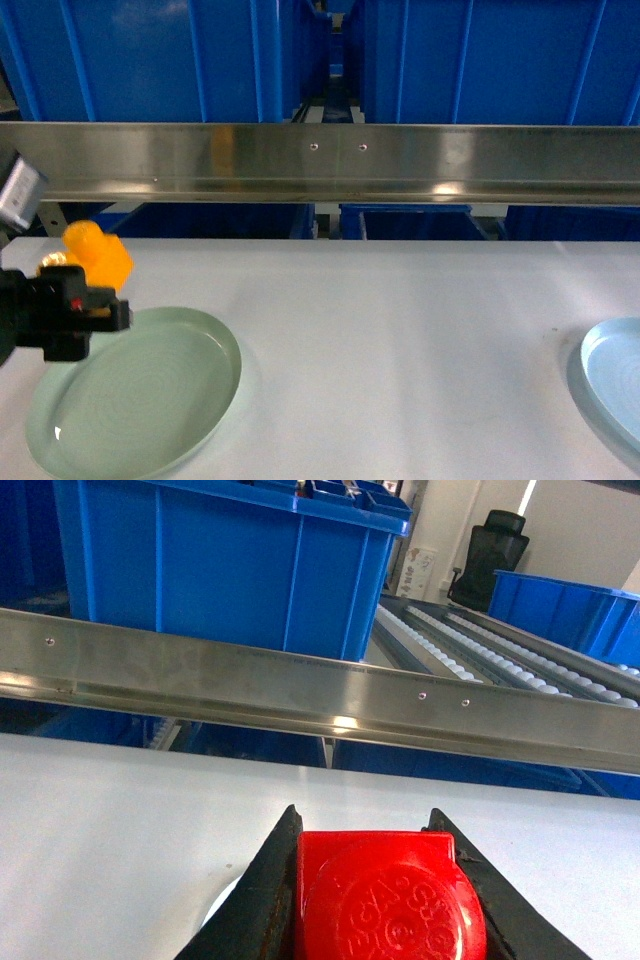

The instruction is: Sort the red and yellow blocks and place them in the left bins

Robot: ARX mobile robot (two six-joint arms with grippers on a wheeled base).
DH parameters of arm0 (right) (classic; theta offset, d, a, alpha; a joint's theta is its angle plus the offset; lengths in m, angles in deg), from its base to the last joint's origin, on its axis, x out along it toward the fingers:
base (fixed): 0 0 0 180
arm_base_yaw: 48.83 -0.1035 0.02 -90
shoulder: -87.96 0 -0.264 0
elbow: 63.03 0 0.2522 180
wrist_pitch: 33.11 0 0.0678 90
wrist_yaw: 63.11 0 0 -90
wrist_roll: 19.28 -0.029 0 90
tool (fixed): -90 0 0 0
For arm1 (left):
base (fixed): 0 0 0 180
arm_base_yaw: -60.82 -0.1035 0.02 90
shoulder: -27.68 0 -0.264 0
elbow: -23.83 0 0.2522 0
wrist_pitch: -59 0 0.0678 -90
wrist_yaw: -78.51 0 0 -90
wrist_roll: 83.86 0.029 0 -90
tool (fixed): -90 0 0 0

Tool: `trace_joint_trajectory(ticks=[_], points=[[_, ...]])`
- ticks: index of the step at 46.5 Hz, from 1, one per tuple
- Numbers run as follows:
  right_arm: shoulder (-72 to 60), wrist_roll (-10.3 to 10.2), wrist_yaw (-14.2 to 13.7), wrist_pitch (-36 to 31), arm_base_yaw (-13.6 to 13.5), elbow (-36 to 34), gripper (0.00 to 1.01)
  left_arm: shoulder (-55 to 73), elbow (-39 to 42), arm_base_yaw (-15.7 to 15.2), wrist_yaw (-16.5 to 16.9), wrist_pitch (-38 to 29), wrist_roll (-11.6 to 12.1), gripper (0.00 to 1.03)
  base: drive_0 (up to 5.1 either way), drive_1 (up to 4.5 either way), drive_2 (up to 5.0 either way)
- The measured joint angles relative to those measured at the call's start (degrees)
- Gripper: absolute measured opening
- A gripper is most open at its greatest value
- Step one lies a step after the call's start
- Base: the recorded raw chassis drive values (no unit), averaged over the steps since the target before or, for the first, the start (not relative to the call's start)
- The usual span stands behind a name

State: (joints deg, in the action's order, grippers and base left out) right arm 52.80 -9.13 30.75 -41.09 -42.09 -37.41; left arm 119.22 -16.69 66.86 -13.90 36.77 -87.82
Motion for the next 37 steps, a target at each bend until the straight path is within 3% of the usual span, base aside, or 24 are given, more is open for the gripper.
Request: trace_joint_trajectory(ticks=[11, 37], points=[[0.0, 0.0, 0.0, 0.0, 0.0, 0.0, 0.28, -11.0, 0.0, -0.7, 1.6, 3.3, 1.3, 0.27, 0.0, 0.00, 0.0], [0.0, 0.0, 0.0, 0.0, 0.0, 0.0, 0.28, -30.1, -1.1, 2.3, 1.4, 10.9, 4.7, 0.27, 0.0, 0.00, 0.0]])
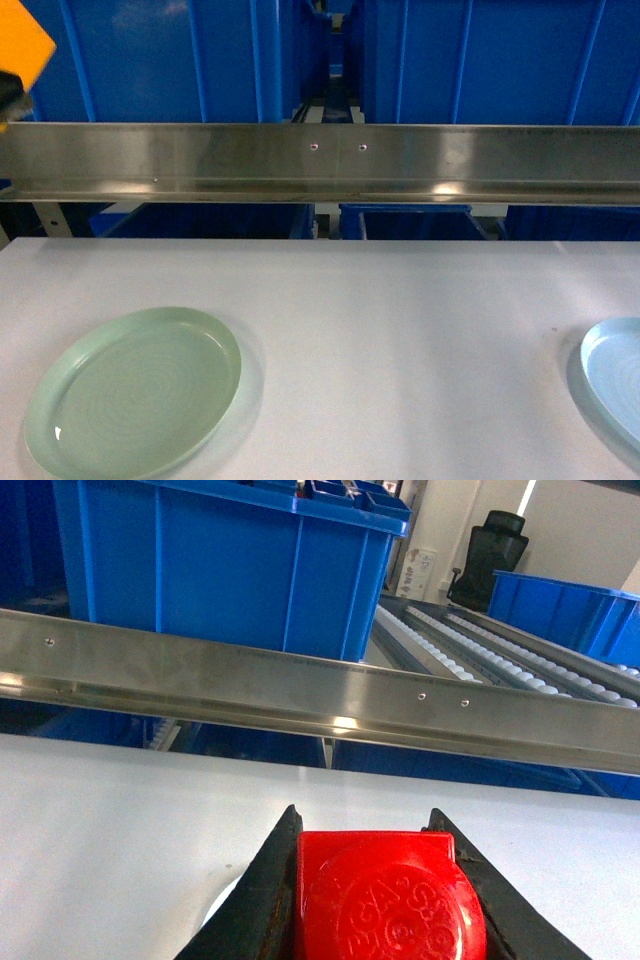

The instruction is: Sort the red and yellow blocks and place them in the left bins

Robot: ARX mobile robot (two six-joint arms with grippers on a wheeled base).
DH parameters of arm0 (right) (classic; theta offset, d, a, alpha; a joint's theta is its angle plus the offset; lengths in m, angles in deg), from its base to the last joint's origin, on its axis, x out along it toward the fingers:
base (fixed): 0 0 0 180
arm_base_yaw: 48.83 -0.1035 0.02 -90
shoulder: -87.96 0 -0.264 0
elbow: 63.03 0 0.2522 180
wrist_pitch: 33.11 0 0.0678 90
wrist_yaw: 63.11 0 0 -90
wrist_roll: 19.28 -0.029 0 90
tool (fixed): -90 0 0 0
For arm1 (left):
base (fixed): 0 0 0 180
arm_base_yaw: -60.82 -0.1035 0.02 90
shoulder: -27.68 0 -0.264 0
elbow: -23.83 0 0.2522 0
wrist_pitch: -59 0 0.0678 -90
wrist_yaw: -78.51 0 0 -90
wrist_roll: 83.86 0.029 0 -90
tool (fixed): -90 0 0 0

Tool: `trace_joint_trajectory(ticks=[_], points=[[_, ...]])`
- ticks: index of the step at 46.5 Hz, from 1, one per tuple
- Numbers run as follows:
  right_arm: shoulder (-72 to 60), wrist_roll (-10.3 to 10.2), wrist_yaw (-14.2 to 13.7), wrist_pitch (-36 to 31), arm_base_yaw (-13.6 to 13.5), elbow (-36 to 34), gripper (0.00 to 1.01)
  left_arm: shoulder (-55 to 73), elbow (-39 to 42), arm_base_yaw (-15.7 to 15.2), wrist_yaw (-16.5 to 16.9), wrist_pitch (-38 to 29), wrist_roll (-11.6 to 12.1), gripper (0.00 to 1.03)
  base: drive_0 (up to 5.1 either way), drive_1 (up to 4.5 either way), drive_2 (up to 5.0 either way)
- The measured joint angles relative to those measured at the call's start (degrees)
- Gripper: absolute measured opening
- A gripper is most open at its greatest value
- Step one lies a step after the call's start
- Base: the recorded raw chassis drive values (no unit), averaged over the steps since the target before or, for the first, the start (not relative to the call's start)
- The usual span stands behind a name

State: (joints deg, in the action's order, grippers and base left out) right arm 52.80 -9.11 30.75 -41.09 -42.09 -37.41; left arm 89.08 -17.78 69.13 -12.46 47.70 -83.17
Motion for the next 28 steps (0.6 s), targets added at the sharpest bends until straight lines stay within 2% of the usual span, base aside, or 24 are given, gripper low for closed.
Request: trace_joint_trajectory(ticks=[10, 14, 17, 28], points=[[0.0, 0.0, 0.0, 0.0, 0.0, 0.0, 0.28, -3.7, -0.3, 1.7, -1.2, 3.9, 0.3, 0.27, 0.0, 0.00, 0.0], [0.0, 0.0, 0.0, 0.0, 0.0, 0.0, 0.28, -5.6, 0.6, 3.5, -3.4, 4.5, 0.9, 0.27, 0.0, 0.00, 0.0], [0.0, 0.0, 0.0, 0.0, 0.0, 0.0, 0.28, -7.0, 1.4, 4.5, -3.7, 4.0, 1.4, 0.27, 0.0, 0.00, 0.0], [0.0, 0.0, 0.0, 0.0, 0.0, 0.0, 0.28, -6.4, 1.4, 3.3, -4.2, 3.1, 1.5, 0.27, 0.0, 0.00, 0.0]])
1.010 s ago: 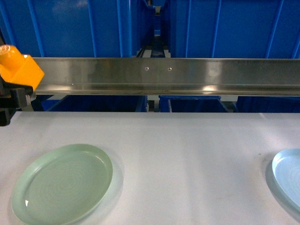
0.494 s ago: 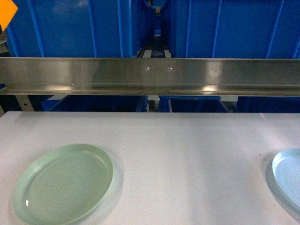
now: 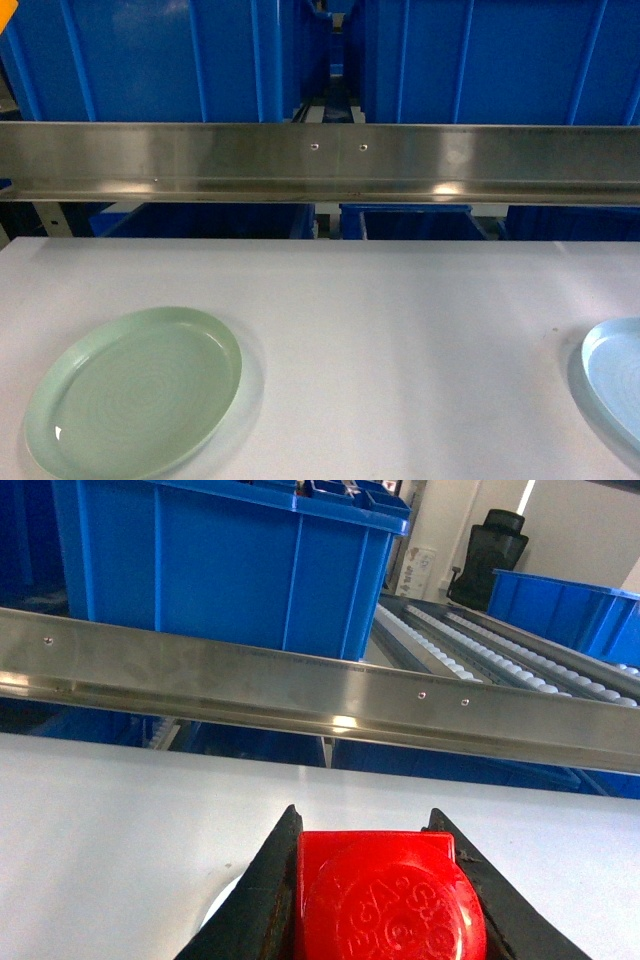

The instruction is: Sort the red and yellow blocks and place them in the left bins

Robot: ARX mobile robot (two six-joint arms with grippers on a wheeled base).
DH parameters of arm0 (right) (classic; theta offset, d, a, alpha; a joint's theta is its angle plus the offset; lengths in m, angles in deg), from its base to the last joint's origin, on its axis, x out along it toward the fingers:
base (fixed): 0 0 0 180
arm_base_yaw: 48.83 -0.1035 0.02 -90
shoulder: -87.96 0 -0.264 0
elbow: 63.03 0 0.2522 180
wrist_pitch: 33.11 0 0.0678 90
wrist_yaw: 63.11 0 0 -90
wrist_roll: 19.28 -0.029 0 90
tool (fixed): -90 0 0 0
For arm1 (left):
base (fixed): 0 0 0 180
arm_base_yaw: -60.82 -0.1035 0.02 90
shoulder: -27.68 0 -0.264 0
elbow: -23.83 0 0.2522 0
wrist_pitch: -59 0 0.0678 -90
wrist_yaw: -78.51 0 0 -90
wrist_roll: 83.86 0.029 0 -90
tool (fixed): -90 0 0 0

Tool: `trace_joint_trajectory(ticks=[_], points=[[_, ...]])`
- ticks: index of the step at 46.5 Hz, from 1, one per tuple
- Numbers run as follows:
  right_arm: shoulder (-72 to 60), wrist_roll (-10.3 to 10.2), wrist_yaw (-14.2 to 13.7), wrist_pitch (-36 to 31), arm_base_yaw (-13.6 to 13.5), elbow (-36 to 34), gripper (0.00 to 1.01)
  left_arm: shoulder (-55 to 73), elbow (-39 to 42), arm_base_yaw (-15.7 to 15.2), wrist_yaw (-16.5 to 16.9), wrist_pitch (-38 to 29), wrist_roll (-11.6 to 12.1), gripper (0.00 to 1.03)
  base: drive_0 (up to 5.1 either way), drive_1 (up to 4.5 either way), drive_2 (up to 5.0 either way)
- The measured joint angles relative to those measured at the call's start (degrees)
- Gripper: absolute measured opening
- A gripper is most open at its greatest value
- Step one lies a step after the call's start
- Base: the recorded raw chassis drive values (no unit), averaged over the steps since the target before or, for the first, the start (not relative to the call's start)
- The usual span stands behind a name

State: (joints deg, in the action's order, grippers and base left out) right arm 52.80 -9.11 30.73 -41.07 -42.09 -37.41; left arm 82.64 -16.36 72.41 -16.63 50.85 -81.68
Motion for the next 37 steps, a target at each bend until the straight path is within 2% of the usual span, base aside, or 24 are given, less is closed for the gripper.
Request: trace_joint_trajectory(ticks=[29, 37], points=[[0.0, 0.0, -0.3, -0.1, 0.0, -0.1, 0.28, 0.1, 0.0, 0.3, 0.2, 0.0, 0.0, 0.27, -4.8, 2.66, 2.7], [0.0, 0.0, -0.3, 0.0, 0.0, -0.1, 0.28, 0.1, 0.0, 0.3, 0.2, -0.1, 0.0, 0.27, -4.5, 0.78, 4.1]])
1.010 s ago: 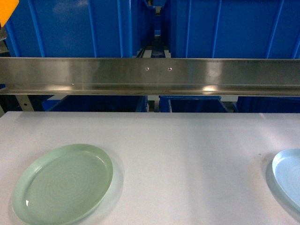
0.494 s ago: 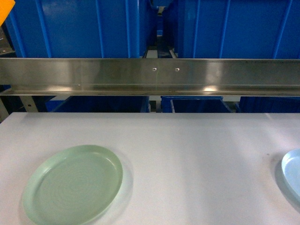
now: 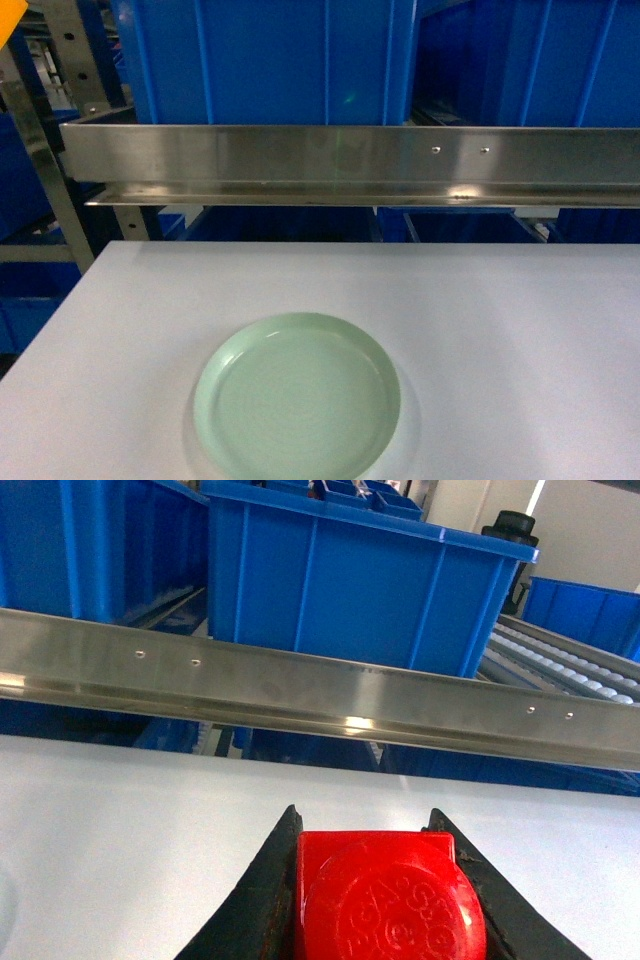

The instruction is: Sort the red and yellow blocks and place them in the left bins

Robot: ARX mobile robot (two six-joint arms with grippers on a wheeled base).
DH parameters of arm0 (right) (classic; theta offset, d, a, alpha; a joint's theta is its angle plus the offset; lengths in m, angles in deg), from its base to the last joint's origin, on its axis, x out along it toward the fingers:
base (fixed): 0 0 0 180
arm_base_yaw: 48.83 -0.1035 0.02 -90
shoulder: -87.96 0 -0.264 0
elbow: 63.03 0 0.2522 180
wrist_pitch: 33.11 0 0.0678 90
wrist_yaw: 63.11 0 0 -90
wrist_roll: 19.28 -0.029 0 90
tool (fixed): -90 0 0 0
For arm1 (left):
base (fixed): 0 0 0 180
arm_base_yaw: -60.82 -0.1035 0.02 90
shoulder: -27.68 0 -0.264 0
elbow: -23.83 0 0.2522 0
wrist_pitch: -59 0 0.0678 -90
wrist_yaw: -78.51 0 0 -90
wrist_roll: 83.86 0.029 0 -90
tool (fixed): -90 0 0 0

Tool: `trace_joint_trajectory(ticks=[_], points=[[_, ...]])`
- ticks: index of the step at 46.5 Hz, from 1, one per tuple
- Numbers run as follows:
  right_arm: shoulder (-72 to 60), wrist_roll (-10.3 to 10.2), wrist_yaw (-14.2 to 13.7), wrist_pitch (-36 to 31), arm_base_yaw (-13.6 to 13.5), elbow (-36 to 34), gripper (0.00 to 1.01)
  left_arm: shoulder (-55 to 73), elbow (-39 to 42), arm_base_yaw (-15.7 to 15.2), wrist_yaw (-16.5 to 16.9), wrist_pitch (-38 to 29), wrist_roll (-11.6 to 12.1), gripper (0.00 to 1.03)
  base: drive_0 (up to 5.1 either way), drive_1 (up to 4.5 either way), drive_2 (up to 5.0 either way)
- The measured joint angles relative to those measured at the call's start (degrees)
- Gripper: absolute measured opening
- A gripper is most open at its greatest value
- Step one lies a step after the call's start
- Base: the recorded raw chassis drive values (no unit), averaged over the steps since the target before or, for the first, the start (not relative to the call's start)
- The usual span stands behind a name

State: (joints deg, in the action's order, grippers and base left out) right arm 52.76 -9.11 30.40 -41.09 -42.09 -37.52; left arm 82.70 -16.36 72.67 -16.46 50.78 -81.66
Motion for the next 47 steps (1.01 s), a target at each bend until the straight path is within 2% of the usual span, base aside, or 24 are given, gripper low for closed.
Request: trace_joint_trajectory(ticks=[23, 47], points=[[0.1, 0.0, 0.0, -0.1, 0.0, 0.0, 0.28, -0.1, 0.0, 0.0, -0.1, -0.1, 0.0, 0.27, -4.7, 0.95, 3.8], [0.0, 0.0, 0.0, 0.1, 0.0, 0.0, 0.28, 0.0, 0.0, 0.0, -0.1, 0.1, 0.0, 0.27, -5.0, 2.40, 2.4]])
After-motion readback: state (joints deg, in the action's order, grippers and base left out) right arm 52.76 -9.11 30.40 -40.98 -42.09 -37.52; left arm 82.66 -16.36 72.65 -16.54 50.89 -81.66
